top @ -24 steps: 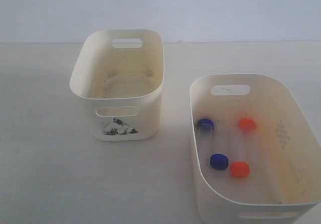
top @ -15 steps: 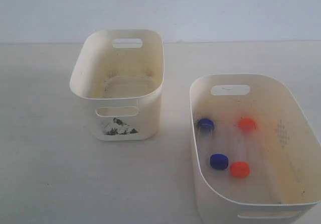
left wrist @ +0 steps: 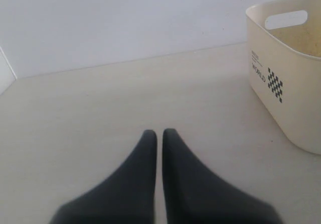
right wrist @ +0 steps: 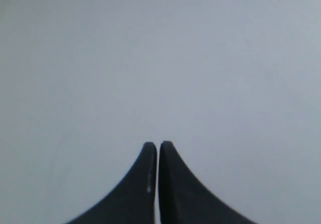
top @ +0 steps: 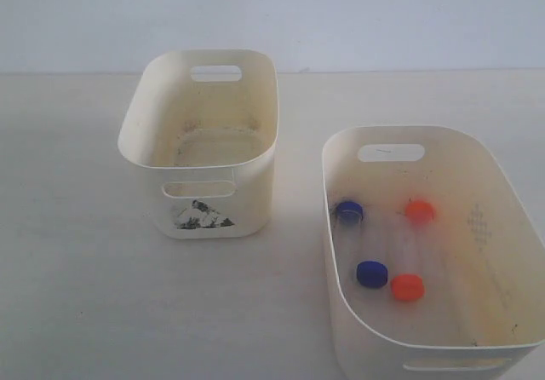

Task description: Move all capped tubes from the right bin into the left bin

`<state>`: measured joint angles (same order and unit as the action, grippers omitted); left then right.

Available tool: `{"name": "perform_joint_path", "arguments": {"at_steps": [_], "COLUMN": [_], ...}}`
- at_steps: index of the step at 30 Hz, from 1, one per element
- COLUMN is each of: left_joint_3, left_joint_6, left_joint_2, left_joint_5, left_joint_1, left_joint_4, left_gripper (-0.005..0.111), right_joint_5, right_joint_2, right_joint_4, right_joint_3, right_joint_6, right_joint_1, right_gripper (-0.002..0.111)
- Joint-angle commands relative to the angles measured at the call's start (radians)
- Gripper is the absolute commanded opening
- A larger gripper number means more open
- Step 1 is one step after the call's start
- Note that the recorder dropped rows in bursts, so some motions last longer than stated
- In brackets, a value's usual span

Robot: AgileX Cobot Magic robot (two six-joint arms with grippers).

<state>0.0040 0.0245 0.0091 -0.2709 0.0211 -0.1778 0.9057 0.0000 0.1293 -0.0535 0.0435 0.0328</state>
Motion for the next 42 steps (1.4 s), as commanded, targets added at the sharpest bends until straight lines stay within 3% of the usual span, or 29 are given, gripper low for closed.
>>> {"name": "perform_joint_path", "arguments": {"at_steps": [1, 4, 5, 8, 11, 15, 25, 33, 36, 42], "left_joint_3": [-0.004, -0.004, -0.004, -0.004, -0.004, -0.004, -0.004, -0.004, -0.004, -0.004], "left_joint_6": [0.012, 0.012, 0.012, 0.012, 0.012, 0.012, 0.012, 0.012, 0.012, 0.012], "left_joint_2": [-0.001, -0.001, -0.001, -0.001, -0.001, -0.001, -0.001, -0.001, -0.001, -0.001], "left_joint_5": [0.009, 0.009, 0.009, 0.009, 0.009, 0.009, 0.009, 0.009, 0.009, 0.009], "left_joint_1": [-0.001, -0.001, -0.001, -0.001, -0.001, -0.001, -0.001, -0.001, -0.001, -0.001], "left_joint_4": [0.001, 0.001, 0.001, 0.001, 0.001, 0.001, 0.001, 0.001, 0.001, 0.001], "left_gripper": [0.004, 0.004, 0.004, 0.004, 0.004, 0.004, 0.004, 0.004, 0.004, 0.004], "right_joint_5": [-0.458, -1.059, -1.335, -1.859, -2.105, -2.102, -1.808, -1.691, -1.709, -1.925], "right_joint_2": [0.033, 0.203, 0.279, 0.506, 0.668, 0.804, 1.002, 1.167, 1.219, 1.337], "right_joint_4": [-0.005, -0.005, -0.005, -0.007, -0.003, 0.030, 0.162, 0.274, 0.280, 0.285], "right_joint_3": [-0.279, -0.576, -0.700, -0.923, -1.049, -1.109, -1.109, -1.109, -1.109, -1.109], "right_joint_6": [0.158, 0.246, 0.246, 0.246, 0.246, 0.233, 0.227, 0.229, 0.249, 0.247], "right_joint_1": [-0.002, -0.002, -0.002, -0.002, -0.002, -0.002, -0.002, -0.002, -0.002, -0.001], "right_gripper": [0.001, 0.001, 0.001, 0.001, 0.001, 0.001, 0.001, 0.001, 0.001, 0.001]}}
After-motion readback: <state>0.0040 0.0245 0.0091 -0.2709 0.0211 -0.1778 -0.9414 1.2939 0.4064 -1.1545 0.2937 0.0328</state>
